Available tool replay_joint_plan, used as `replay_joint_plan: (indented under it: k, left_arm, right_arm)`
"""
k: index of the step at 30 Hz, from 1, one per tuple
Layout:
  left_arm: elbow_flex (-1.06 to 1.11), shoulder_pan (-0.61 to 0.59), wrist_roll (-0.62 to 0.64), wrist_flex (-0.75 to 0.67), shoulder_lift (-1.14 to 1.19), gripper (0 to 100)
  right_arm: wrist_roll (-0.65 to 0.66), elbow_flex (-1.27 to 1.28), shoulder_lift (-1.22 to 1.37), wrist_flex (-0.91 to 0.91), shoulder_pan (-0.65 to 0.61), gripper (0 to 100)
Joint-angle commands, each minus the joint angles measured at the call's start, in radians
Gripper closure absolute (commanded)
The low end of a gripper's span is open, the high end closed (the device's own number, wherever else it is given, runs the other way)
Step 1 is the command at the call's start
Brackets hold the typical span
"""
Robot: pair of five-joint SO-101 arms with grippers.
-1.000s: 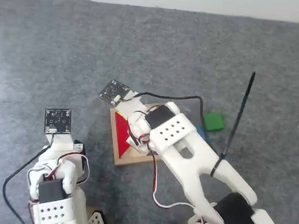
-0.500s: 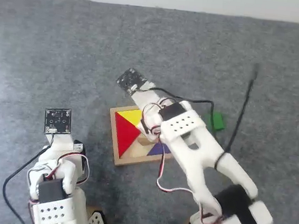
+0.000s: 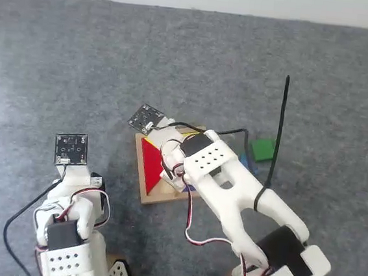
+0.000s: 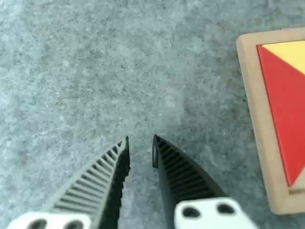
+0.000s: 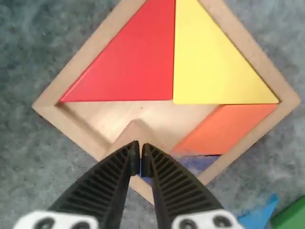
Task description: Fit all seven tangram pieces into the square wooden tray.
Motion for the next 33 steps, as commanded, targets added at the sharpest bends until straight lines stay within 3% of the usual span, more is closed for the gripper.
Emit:
replay_joint_plan:
  k: [1,5,15,18,25,33]
  left_arm:
    - [-0.012,-0.006,-0.002,0.003,-0.018,92]
    - [-0.012,-0.006,-0.002,0.003,-0.018,92]
    - [-0.012,-0.006,-0.002,0.003,-0.018,92]
    - [-0.012,-0.006,-0.002,0.003,-0.018,92]
    - [-0.012,-0.006,-0.002,0.003,-0.018,92]
    - [-0.012,-0.006,-0.002,0.003,-0.018,92]
  right_arm:
    - [0.003,-0.009,-0.065,-0.004,0.044,98.3]
    - [0.133,0.003,-0.059,0.028,0.056,98.3]
    - [0.299,0.077,-0.137,0.058,0.062,97.9]
    - [0.354,0.118,-0.143,0.021,0.068,93.3]
    - [0.365,0.157,-0.137,-0.015,0.035,82.5]
    - [0.359,0.204,-0.136,-0.081,-0.027,81.9]
